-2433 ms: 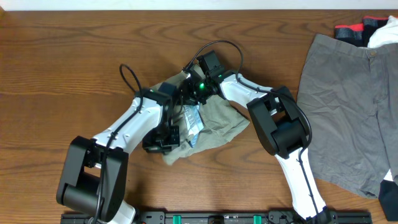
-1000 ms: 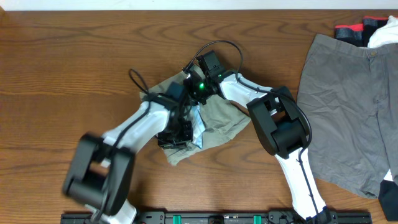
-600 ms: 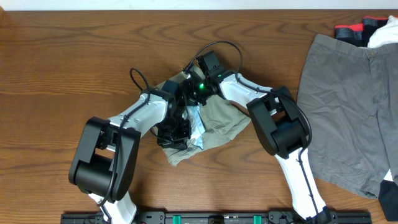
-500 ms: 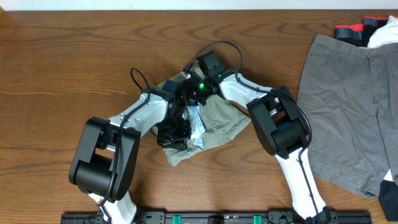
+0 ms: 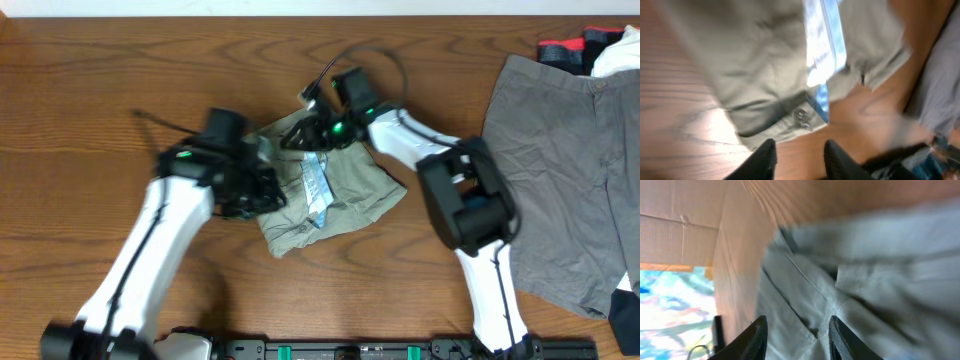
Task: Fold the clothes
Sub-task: 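Release the bundle and withdraw both grippers outward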
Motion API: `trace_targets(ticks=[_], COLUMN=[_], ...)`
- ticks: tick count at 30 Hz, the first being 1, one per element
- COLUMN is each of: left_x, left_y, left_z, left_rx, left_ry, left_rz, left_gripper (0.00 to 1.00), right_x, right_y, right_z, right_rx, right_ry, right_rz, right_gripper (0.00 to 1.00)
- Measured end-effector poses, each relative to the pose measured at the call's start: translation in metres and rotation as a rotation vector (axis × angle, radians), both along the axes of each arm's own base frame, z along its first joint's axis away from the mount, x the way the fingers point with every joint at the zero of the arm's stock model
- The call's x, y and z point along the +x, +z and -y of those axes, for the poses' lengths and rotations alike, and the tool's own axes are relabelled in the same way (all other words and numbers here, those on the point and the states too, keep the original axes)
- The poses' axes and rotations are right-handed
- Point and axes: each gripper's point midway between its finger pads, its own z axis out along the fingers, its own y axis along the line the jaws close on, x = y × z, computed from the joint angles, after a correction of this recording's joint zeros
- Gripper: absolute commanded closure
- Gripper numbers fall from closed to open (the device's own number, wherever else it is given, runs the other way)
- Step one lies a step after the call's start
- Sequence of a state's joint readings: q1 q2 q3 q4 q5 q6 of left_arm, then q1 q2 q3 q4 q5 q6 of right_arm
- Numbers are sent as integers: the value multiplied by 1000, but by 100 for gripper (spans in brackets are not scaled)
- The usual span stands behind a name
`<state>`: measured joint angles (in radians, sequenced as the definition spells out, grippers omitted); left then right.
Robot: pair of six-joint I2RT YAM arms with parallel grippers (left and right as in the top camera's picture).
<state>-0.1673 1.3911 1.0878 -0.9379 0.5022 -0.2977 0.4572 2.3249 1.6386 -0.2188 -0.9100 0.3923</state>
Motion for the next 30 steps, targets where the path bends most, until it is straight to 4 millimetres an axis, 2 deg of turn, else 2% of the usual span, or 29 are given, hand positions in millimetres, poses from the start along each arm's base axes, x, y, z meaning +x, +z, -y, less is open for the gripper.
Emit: trace_targets(ticks=[2,5,7,9,10,12,16,25,26,30], left_x=[4,4,3,0,-1,-1,8,8,7,7], left_y=[7,4,-5,-18,-28,-41,-75,-118,-121,-126], left_z=[-18,-39,-46,-48,-48,-47,-44,-33,-33,-29], left_rx=[3,11,11,9,7,2,-22,-89,-91,-118], left_ry=[64,138,167,187,201,219,285,356,360,378], left_rz=[20,-13,-46,-97,-135,-173,-242,-358,-370,-388], left_gripper=[55,46,39,28,27,23,23,24,25,42], right_x=[12,22,21,17,14,11,9,9,9,13], right_y=[28,74,99,114,120,122,113,102,102,101], right_z=[13,34,50,61,67,75,90,102,103,110], right_rx=[9,-4,-51,-105,-143,-192,-298,-381,-384,-392], right_ry=[-15,-46,-75,-91,-97,-100,-104,-98,-100,-110], right_rz=[88,194,241,285,306,332,349,366,368,373], right_gripper=[58,55,54,53,53,52,52,52,52,52])
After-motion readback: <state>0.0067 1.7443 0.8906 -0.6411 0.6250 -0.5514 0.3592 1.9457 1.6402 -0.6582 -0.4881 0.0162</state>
